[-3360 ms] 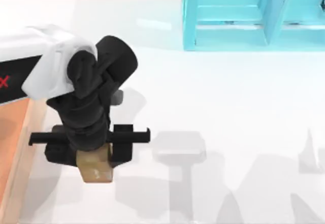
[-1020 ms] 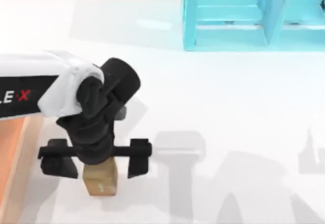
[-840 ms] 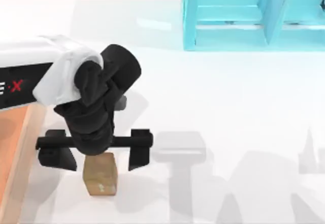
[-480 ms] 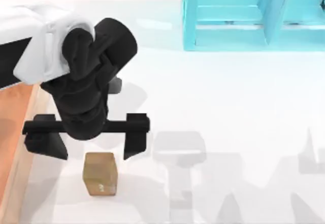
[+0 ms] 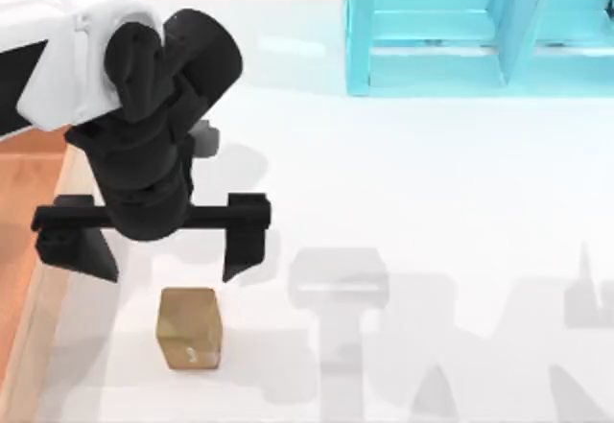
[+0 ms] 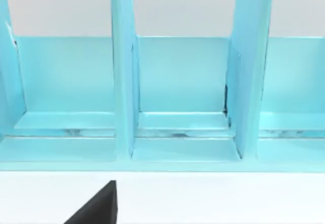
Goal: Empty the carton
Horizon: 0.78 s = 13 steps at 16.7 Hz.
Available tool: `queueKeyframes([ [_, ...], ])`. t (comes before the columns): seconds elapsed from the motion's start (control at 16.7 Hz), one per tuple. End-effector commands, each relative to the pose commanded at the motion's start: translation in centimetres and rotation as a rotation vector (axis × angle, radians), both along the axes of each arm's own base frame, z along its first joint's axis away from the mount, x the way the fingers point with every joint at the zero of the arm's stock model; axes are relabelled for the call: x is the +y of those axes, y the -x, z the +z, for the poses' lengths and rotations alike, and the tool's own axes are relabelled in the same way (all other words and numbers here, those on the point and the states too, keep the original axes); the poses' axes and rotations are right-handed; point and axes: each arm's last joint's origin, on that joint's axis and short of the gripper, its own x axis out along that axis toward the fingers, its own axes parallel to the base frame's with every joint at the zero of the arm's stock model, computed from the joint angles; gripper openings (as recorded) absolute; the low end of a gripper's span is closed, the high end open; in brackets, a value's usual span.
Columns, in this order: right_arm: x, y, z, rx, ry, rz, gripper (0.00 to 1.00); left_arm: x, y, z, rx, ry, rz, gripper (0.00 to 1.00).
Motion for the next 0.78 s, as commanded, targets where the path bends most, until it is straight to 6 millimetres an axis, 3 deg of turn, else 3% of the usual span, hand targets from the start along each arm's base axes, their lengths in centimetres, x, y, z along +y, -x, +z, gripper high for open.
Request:
queueKeyframes([
  [0.18,0.0,0.0,0.0,0.0,0.0,0.0,1.0,2.9,-3.2,0.7,0.012,-0.005,-0.001,1.0],
  [0.42,0.0,0.0,0.0,0.0,0.0,0.0,1.0,9.6,-7.4,1.8,0.013,-0.001,-0.007,1.0],
  [0.78,0.0,0.0,0.0,0.0,0.0,0.0,1.0,19.9,-10.2,3.6,-0.004,0.003,-0.011,1.0],
])
